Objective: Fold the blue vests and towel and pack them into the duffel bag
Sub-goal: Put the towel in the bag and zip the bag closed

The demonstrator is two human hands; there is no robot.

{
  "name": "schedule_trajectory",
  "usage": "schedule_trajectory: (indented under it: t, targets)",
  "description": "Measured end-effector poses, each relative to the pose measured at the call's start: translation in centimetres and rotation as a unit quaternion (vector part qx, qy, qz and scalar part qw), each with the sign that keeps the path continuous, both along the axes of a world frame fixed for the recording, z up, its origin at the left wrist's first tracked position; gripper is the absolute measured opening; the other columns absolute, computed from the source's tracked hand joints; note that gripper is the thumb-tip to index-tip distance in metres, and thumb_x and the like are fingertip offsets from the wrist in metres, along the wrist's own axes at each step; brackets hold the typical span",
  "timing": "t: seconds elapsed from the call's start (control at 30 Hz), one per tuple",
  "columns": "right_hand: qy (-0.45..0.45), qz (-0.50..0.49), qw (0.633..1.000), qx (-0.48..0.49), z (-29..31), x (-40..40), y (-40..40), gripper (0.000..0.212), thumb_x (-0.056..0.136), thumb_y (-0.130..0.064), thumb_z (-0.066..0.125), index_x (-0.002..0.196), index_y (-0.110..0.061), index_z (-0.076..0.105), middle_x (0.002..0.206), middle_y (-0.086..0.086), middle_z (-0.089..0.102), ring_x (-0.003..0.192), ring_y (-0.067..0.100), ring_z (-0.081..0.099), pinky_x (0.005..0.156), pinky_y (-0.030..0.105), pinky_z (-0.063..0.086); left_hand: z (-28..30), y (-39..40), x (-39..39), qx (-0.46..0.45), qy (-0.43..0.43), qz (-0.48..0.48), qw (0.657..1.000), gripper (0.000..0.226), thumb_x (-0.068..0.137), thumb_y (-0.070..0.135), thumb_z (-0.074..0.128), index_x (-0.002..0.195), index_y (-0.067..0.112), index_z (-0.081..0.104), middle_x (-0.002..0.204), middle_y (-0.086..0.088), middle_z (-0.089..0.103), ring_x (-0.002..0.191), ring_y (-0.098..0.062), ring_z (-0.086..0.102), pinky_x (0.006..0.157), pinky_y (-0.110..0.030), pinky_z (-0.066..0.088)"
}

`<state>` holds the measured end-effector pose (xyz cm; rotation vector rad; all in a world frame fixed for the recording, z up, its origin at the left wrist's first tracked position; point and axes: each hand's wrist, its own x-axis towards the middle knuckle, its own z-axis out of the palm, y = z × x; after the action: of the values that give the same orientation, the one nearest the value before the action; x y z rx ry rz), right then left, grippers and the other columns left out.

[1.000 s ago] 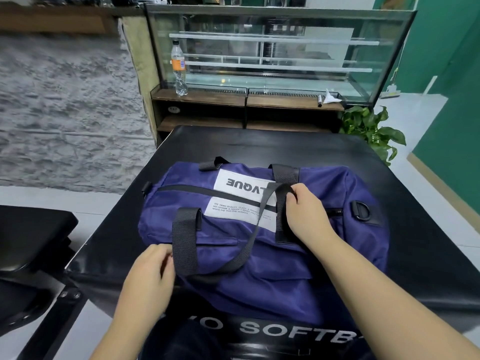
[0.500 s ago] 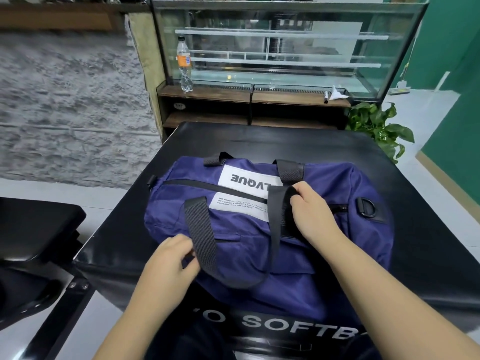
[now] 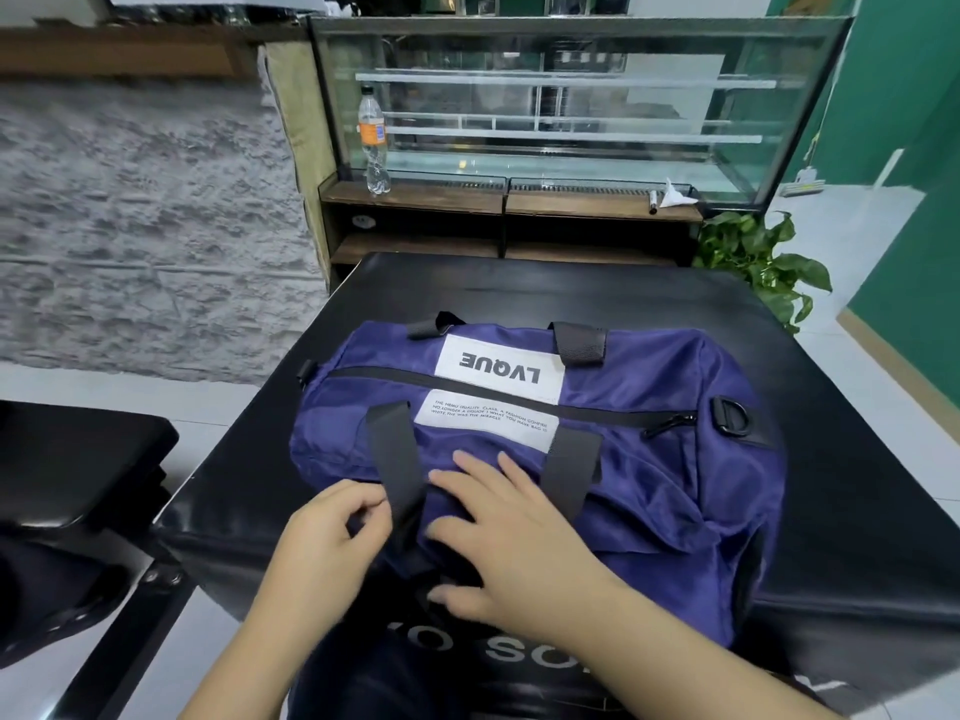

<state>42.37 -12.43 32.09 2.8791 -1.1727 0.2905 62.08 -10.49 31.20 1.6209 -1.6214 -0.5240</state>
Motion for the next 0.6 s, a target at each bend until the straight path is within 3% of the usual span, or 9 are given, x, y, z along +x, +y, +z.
schedule_trajectory:
  t: [0.07,0.17,0.27,0.37,0.43,0.6]
  targets:
    - [-0.014,-0.042,0.999,-0.032,-0.2,-0.8,-0.2,0.038,0.064,-0.055,0.069,0.088,-0.025,0.069,0.126,0.002,0.061,0.126,0.025,0.052,0.107,0.042,0.04,0.1,0.1,-0.9,-0.008,0.005,0.007,1.0,0.026,0.08,0.001,0.065,0.065,0.021,0.06,0.071,0.003,0.057,0.063,-0.012,0.049,0.06,-0.019,0.038]
    - [-0.057,-0.087,0.994,-0.037,-0.5,-1.9,0.1,0.035,0.074,-0.051,0.051,0.078,-0.02,0.066,0.121,0.0,0.064,0.125,0.021,0.052,0.11,0.034,0.029,0.6,0.1,-2.4,-0.035,-0.014,-0.002,0.999,0.02,0.08,0.015,0.063,0.063,0.024,0.057,0.075,0.006,0.055,0.065,-0.009,0.048,0.059,-0.016,0.036]
    - [-0.082,-0.085,0.992,-0.049,-0.7,-2.4,0.5,0.034,0.078,-0.046,0.047,0.075,-0.018,0.065,0.12,0.0,0.064,0.125,0.021,0.053,0.111,0.035,0.028,0.6,0.0,-4.2,-0.033,-0.038,-0.025,0.998,0.011,0.074,0.031,0.055,0.065,0.027,0.057,0.072,0.009,0.054,0.07,-0.006,0.049,0.063,-0.016,0.036]
    - [-0.134,-0.081,0.987,-0.041,-1.0,-2.7,0.7,0.025,0.08,-0.031,0.046,0.075,-0.017,0.065,0.117,-0.001,0.064,0.124,0.02,0.054,0.112,0.037,0.034,0.1,-0.1,-5.6,-0.043,-0.053,-0.049,0.996,0.011,0.074,0.033,0.055,0.068,0.025,0.059,0.067,0.013,0.051,0.071,-0.002,0.048,0.064,-0.012,0.035]
    - [-0.162,-0.086,0.982,-0.036,-1.1,-3.1,0.6,0.025,0.081,-0.025,0.043,0.073,-0.016,0.065,0.116,-0.002,0.065,0.123,0.019,0.054,0.112,0.034,0.03,-0.2,-0.2,-6.1,-0.044,-0.056,-0.076,0.995,0.018,0.076,0.04,0.052,0.07,0.025,0.059,0.069,0.014,0.051,0.073,-0.002,0.048,0.065,-0.011,0.035]
    - [-0.162,-0.097,0.981,-0.041,-1.4,-4.0,0.6,0.023,0.083,-0.025,0.044,0.077,-0.016,0.064,0.114,-0.001,0.064,0.118,0.017,0.057,0.106,0.028,0.037,-0.3,-1.3,-4.2,-0.042,-0.09,-0.15,0.984,0.023,0.075,0.048,0.047,0.08,0.032,0.062,0.078,0.02,0.055,0.082,-0.001,0.046,0.074,-0.013,0.034]
